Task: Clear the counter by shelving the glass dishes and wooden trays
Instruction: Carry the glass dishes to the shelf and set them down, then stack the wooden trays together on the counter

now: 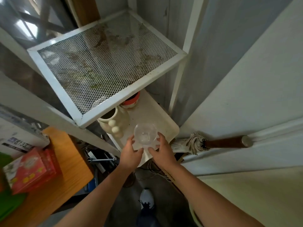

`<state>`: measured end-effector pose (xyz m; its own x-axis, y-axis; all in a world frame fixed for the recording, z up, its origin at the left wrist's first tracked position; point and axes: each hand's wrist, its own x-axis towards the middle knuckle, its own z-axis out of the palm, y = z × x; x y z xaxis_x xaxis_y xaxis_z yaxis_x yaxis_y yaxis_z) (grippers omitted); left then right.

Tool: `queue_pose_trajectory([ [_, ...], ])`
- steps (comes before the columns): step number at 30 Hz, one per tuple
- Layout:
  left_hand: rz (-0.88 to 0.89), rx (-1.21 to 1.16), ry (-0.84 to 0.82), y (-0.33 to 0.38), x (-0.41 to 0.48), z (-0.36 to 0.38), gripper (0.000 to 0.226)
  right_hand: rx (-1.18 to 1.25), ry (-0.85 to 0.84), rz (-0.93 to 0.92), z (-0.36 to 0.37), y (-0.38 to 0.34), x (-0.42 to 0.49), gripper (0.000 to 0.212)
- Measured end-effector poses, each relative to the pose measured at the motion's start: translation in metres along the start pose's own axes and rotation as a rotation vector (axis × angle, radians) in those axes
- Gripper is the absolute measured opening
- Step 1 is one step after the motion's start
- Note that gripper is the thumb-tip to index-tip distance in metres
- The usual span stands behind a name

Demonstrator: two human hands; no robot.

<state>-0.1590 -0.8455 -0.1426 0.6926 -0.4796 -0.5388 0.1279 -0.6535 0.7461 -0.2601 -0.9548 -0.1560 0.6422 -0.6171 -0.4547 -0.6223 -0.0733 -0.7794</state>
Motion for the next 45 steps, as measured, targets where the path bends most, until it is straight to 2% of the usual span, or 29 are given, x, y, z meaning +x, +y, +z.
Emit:
queue_pose_trajectory([
  [4,-0.052,0.081,-0.020,0.009,-0.037,-0.018,0.055,-0.117,-0.059,0.061,-0.008,-0.015,-0.032,0.063],
  [9,0.085,0.342,-0.074,0.016,-0.104,-0.065,0.032,-0.363,-0.171,0.004,-0.010,-0.059,-0.090,0.047],
  [12,0.182,0.429,-0.034,0.006,-0.148,-0.102,0.027,-0.470,-0.215,-0.076,0.003,-0.089,-0.133,0.040],
  [19,0.195,0.512,0.153,-0.103,-0.287,-0.204,0.029,-0.744,-0.354,-0.350,0.098,-0.139,-0.258,0.028],
  [23,0.105,0.628,0.210,-0.187,-0.380,-0.260,0.032,-0.862,-0.476,-0.493,0.181,-0.149,-0.330,0.035],
  [29,-0.080,0.581,0.375,-0.272,-0.488,-0.323,0.040,-0.935,-0.680,-0.616,0.297,-0.165,-0.425,0.040],
  [33,-0.138,0.496,0.500,-0.303,-0.533,-0.356,0.037,-0.960,-0.732,-0.742,0.352,-0.188,-0.473,0.040],
  [39,-0.194,0.419,0.578,-0.330,-0.558,-0.397,0.031,-1.019,-0.702,-0.850,0.405,-0.222,-0.498,0.033],
  [45,-0.177,0.386,0.619,-0.346,-0.535,-0.439,0.021,-1.006,-0.707,-0.799,0.447,-0.240,-0.477,0.026],
])
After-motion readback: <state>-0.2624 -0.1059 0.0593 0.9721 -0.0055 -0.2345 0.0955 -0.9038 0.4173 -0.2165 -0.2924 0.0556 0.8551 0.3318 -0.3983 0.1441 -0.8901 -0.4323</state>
